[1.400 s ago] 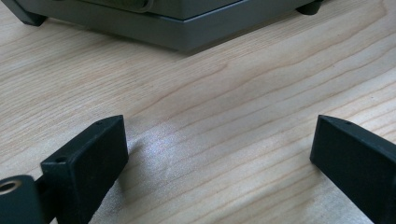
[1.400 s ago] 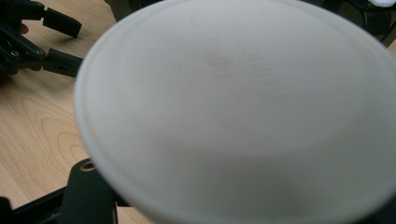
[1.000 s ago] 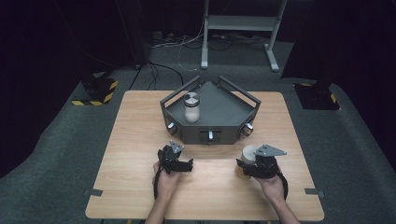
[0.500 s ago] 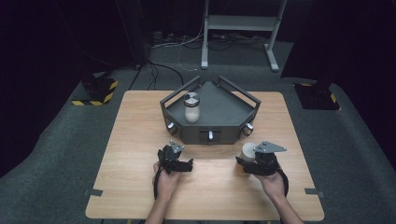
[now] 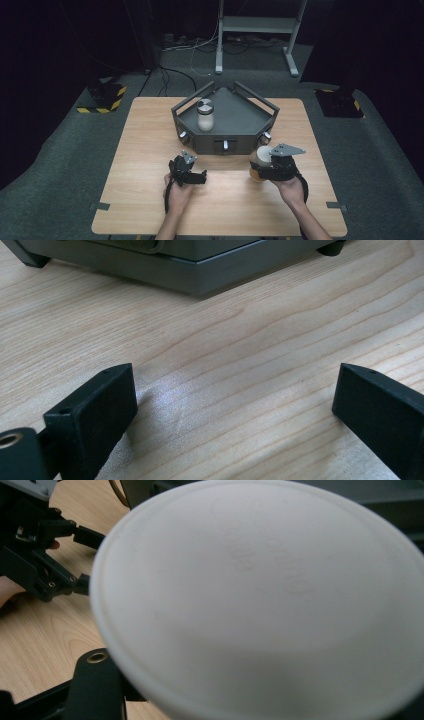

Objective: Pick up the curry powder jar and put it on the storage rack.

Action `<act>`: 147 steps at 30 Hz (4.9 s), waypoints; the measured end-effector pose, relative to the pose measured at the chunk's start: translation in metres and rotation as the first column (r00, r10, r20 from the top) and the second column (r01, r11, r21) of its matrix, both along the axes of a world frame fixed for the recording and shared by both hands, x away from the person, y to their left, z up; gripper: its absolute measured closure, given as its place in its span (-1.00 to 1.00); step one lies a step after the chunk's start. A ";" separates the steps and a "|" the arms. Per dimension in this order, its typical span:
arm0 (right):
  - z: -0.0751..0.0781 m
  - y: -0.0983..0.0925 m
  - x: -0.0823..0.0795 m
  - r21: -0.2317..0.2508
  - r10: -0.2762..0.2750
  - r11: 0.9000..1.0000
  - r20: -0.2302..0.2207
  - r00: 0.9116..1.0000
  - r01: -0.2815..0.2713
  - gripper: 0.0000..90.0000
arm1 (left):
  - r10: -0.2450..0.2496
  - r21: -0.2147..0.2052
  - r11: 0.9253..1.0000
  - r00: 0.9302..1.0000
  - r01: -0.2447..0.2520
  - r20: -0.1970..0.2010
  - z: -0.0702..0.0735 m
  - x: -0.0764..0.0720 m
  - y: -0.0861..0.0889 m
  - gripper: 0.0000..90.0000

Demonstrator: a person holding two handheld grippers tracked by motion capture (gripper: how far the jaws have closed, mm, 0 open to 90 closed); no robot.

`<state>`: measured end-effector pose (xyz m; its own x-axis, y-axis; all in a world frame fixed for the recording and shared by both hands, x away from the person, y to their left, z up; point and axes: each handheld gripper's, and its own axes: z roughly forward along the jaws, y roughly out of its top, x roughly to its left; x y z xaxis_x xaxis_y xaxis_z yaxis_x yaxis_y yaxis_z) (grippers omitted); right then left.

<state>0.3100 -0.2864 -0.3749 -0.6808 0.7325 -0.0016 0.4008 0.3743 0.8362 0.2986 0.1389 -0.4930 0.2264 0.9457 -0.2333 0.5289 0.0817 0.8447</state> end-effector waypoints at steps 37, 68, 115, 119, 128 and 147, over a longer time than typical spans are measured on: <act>0.091 0.028 0.052 0.005 0.052 0.999 -0.003 0.999 -0.052 -0.24 | 0.002 -0.003 1.000 1.000 -0.002 0.001 0.000 0.000 0.000 -0.91; 0.115 0.078 0.116 -0.007 -0.067 0.998 -0.021 0.998 0.067 -0.24 | 0.006 -0.005 1.000 1.000 -0.006 0.004 -0.001 0.000 0.000 -0.89; 0.096 0.096 0.125 -0.059 -0.081 0.995 -0.015 0.997 0.080 -0.25 | 0.007 -0.006 1.000 1.000 -0.007 0.005 -0.001 -0.001 0.000 -0.88; 0.096 0.095 0.126 -0.056 -0.080 0.995 -0.017 0.997 0.078 -0.25 | 0.008 -0.007 1.000 1.000 -0.008 0.006 -0.001 -0.001 -0.001 -0.87; 0.095 0.094 0.126 -0.050 -0.077 0.996 -0.017 0.997 0.076 -0.26 | 0.007 -0.006 1.000 1.000 -0.007 0.005 -0.001 -0.001 0.000 -0.87; 0.082 0.067 0.110 0.029 -0.066 0.997 -0.012 0.998 0.067 -0.80 | 0.009 -0.009 1.000 1.000 -0.009 0.006 -0.001 -0.001 -0.001 -0.87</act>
